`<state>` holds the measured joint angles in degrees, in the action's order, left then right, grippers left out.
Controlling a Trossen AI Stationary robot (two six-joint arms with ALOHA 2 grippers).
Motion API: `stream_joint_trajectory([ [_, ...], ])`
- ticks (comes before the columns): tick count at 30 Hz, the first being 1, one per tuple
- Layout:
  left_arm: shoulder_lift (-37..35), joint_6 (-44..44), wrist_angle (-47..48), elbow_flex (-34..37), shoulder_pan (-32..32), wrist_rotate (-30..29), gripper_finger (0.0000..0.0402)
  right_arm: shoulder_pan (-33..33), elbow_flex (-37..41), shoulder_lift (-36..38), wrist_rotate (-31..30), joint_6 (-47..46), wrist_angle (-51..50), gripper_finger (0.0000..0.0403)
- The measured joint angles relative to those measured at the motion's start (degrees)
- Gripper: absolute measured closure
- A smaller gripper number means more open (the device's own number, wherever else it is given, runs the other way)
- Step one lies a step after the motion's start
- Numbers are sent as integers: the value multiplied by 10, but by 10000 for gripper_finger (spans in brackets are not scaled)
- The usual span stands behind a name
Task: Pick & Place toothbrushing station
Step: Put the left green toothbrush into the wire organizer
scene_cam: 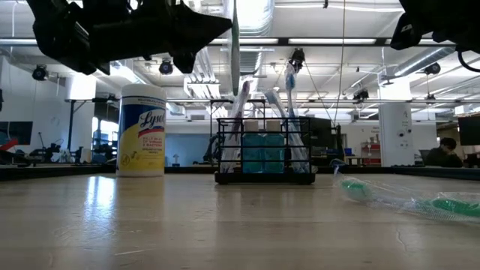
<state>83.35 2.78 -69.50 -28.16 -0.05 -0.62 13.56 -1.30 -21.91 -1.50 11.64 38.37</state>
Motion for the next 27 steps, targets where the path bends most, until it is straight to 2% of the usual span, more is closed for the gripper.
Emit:
stream_joint_trajectory([
  [15,32,-15,1,1,4,-40,401,0,0,0,0,0,0,394],
  [27,75,-8,2,2,7,-49,401,0,0,0,0,0,0,394],
])
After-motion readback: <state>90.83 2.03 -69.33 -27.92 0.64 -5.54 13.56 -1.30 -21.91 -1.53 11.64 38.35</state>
